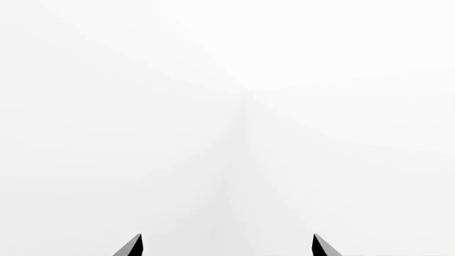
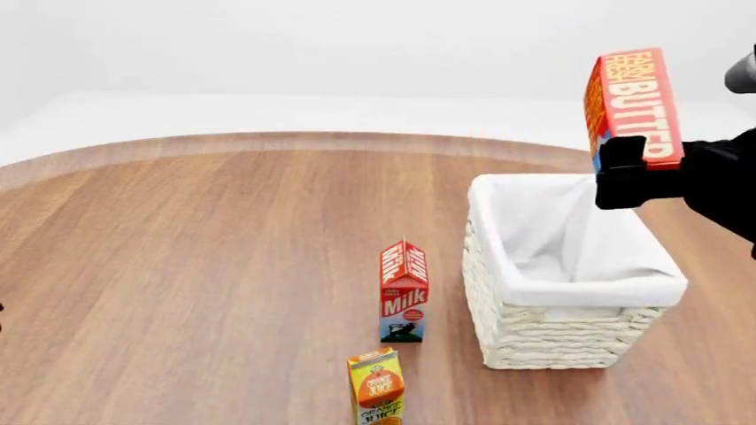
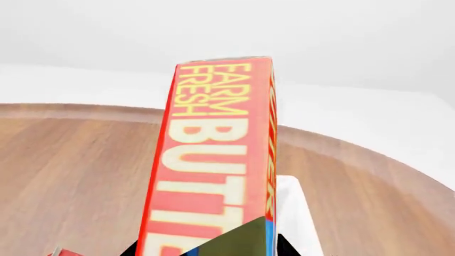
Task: Pick up the cream cheese box and the butter, and put them in the basket.
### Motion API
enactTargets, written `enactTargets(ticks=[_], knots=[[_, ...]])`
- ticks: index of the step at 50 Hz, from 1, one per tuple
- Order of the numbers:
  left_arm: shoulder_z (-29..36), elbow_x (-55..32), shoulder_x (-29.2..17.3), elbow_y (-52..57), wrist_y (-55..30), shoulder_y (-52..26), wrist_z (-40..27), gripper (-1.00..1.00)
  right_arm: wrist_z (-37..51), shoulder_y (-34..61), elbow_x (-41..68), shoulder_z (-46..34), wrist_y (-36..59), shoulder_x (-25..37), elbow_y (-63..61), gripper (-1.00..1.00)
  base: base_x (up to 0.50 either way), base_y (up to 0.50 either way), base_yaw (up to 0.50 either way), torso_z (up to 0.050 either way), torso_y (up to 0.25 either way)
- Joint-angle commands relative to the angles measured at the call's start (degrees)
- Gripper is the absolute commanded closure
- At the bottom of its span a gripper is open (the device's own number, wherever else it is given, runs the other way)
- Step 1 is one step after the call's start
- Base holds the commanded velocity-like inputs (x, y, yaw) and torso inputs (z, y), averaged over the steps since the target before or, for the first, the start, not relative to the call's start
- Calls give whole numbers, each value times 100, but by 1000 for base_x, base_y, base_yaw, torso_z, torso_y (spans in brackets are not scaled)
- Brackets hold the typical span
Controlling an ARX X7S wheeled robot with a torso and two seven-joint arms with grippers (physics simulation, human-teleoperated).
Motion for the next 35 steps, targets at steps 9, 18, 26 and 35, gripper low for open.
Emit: enactTargets(ticks=[9,18,26,35], knots=[[-117,47,109,12,-94,-13,151,-100,-878,144,-1112,-219,-50,-626,1186,100,0,0,0,0,1],[-119,47,110,19,-109,-15,144,-100,-1195,124,-1448,-545,62,-699,1343,100,0,0,0,0,1],[-110,57,107,44,-135,-21,136,-100,-1282,-15,-1503,-629,75,-613,1293,100,0,0,0,1,3],[-112,55,109,38,-127,-20,141,-100,-1337,-118,-1582,-684,16,-624,1411,100,0,0,0,0,1]])
